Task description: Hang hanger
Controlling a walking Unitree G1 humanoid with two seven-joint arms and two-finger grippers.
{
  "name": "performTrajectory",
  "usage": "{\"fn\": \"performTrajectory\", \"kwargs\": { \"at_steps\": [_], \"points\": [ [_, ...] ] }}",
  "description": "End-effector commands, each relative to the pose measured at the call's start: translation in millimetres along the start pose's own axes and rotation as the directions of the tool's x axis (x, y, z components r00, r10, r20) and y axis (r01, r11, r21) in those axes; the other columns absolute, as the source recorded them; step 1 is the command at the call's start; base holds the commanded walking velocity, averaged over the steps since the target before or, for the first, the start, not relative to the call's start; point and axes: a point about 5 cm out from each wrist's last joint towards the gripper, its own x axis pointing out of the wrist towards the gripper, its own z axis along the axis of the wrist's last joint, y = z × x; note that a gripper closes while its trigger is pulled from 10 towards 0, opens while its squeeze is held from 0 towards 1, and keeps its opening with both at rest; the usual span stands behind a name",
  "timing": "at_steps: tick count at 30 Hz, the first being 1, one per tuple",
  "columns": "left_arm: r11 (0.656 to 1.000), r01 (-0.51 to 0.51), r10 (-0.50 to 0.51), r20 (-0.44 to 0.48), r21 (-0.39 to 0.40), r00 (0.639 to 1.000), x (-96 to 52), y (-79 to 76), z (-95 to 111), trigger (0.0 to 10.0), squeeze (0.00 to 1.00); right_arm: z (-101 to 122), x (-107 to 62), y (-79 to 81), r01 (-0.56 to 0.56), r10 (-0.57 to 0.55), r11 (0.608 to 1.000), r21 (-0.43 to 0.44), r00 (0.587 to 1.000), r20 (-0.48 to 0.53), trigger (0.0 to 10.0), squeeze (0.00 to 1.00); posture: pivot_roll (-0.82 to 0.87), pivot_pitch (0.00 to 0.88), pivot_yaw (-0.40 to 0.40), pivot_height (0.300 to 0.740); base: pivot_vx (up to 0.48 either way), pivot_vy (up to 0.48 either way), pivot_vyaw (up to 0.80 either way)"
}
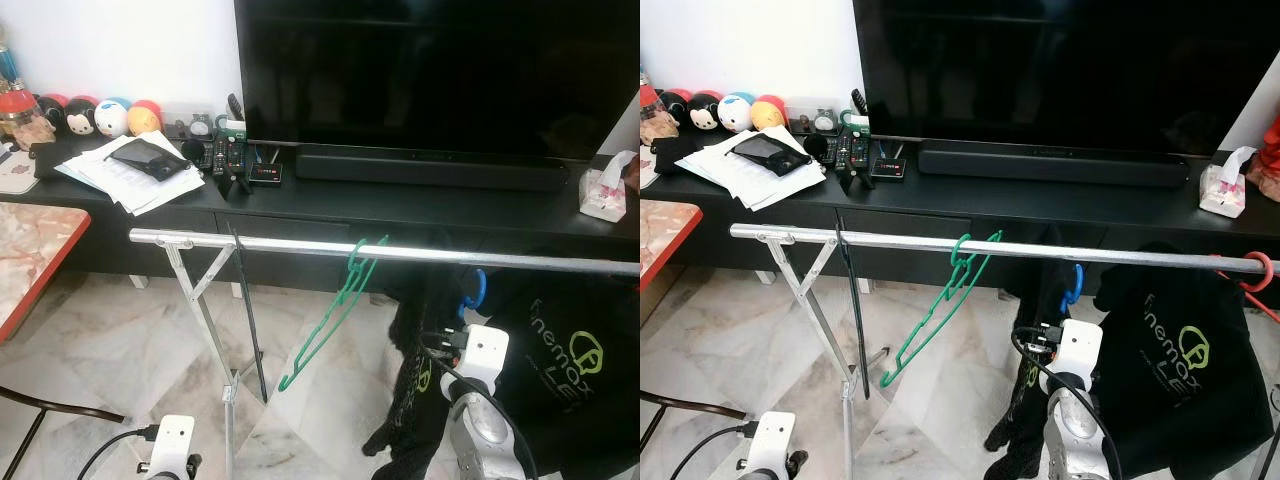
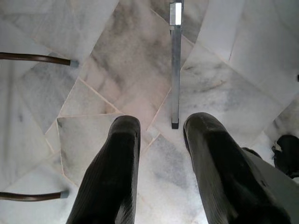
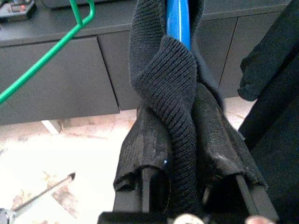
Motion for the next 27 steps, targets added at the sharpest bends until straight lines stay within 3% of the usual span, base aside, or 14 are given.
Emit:
{"fn": "performTrajectory", "kwargs": {
  "at_steps": [1, 27],
  "points": [
    [1.0, -0.001, 0.001, -0.016, 0.001, 1.0, 0.2, -1.5, -1.3, 10.0, 0.0, 11.0, 5.6, -3.2, 0.012, -0.012, 1.0, 0.0, 0.999, 0.045, 10.0, 0.0, -0.06, 0.0, -0.049, 0.74, 0.0, 0.0, 0.0],
    [1.0, 0.02, -0.02, -0.009, 0.011, 1.0, 1.7, -7.1, 3.8, 10.0, 0.0, 19.2, 11.3, -0.8, 0.016, -0.014, 1.0, -0.017, 0.996, 0.082, 10.0, 0.0, -0.07, 0.0, -0.036, 0.74, -0.27, 0.0, 0.0]
  ]
}}
